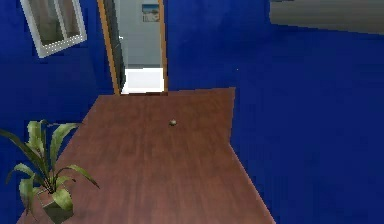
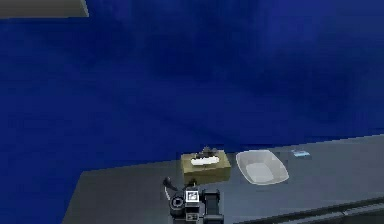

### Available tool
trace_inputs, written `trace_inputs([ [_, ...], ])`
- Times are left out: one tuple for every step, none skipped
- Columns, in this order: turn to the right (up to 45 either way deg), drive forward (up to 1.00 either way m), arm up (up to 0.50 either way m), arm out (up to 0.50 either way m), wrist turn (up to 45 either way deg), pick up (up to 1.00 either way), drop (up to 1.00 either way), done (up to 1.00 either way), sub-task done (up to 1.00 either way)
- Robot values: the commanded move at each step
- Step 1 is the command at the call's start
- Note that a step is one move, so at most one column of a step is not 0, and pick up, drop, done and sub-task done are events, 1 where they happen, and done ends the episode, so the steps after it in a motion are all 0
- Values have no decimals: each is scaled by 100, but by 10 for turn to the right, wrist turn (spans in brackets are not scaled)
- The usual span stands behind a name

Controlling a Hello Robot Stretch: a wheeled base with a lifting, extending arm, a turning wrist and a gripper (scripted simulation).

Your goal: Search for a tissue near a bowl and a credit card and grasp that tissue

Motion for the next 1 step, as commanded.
trace_inputs([
  [0,0,0,0,0,0,0,100,0],
])
